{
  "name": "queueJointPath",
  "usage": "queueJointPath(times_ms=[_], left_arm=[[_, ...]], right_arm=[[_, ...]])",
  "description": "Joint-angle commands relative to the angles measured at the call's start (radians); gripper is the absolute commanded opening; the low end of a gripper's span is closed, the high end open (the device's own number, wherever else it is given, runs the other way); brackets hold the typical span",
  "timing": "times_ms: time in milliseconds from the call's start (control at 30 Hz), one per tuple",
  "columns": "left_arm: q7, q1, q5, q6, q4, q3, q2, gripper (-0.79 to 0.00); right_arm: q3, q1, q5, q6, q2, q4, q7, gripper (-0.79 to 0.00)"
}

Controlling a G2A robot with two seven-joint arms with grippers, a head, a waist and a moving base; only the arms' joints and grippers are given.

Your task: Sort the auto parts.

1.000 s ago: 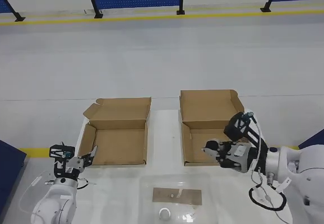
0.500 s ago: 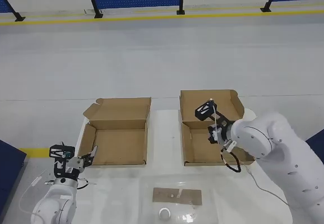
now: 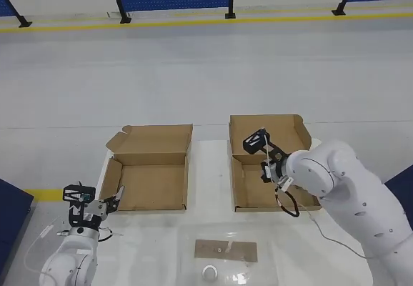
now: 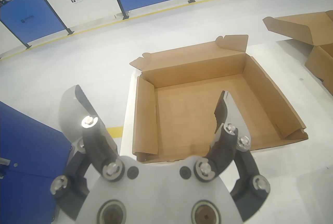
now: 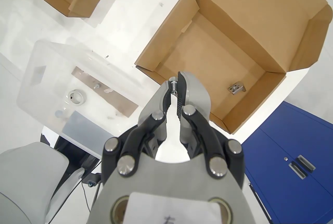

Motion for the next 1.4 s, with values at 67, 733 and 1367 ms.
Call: queueJointPath(times_ms=[67, 733, 1367], left_arm=[[0.000, 0.000, 0.000, 0.000, 0.000, 0.000, 0.000, 0.000], [0.000, 0.000, 0.000, 0.000, 0.000, 0.000, 0.000, 0.000], [0.000, 0.000, 0.000, 0.000, 0.000, 0.000, 0.000, 0.000]], right_arm=[[0.000, -0.004, -0.001, 0.000, 0.000, 0.003, -0.007, -0.785], [-0.291, 0.309, 0.064, 0.004, -0.162, 0.756, -0.168, -0.785], [-0.411, 0.365, 0.130, -0.006, -0.269, 0.989, -0.243, -0.785]])
